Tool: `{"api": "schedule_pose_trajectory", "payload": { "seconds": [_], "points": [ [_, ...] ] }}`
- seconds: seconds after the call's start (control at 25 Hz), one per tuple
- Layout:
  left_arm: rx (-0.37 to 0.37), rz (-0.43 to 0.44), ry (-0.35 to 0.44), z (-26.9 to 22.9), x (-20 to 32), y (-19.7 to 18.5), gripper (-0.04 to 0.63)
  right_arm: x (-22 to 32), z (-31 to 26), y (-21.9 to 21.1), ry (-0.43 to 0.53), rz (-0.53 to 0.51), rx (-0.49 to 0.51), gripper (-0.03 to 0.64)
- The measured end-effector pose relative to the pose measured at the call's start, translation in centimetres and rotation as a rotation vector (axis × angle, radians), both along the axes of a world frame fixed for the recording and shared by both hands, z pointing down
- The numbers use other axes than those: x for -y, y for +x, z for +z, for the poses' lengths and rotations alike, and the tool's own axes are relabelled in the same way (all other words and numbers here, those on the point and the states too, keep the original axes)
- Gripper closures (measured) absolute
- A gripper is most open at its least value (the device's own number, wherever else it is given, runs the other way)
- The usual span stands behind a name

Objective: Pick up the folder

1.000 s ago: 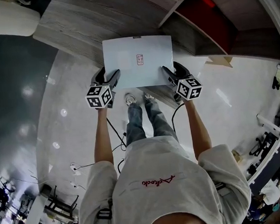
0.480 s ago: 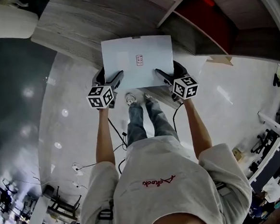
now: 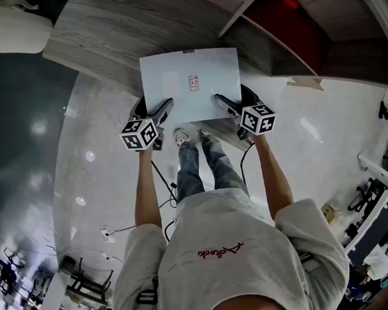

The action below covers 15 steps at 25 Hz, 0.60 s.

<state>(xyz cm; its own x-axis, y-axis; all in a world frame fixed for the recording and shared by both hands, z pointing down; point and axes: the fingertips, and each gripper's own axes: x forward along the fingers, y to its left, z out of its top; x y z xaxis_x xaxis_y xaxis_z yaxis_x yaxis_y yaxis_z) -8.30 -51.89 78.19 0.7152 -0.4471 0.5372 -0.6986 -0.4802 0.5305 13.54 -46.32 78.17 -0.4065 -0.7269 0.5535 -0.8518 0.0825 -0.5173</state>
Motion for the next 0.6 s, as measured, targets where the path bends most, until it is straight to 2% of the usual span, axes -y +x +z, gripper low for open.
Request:
{"api": "schedule_pose_trajectory", "payload": {
  "seconds": [0.04,0.6],
  "points": [
    [0.0,-0.001,0.002,0.02,0.0,0.02,0.137,0.03,0.02,-0.12,-0.005,-0.005,0.011,0.163],
    [0.034,-0.024,0.024,-0.13,0.03,0.08,0.137,-0.07,-0.2,-0.21,0.016,0.033,-0.01,0.169]
  ]
}}
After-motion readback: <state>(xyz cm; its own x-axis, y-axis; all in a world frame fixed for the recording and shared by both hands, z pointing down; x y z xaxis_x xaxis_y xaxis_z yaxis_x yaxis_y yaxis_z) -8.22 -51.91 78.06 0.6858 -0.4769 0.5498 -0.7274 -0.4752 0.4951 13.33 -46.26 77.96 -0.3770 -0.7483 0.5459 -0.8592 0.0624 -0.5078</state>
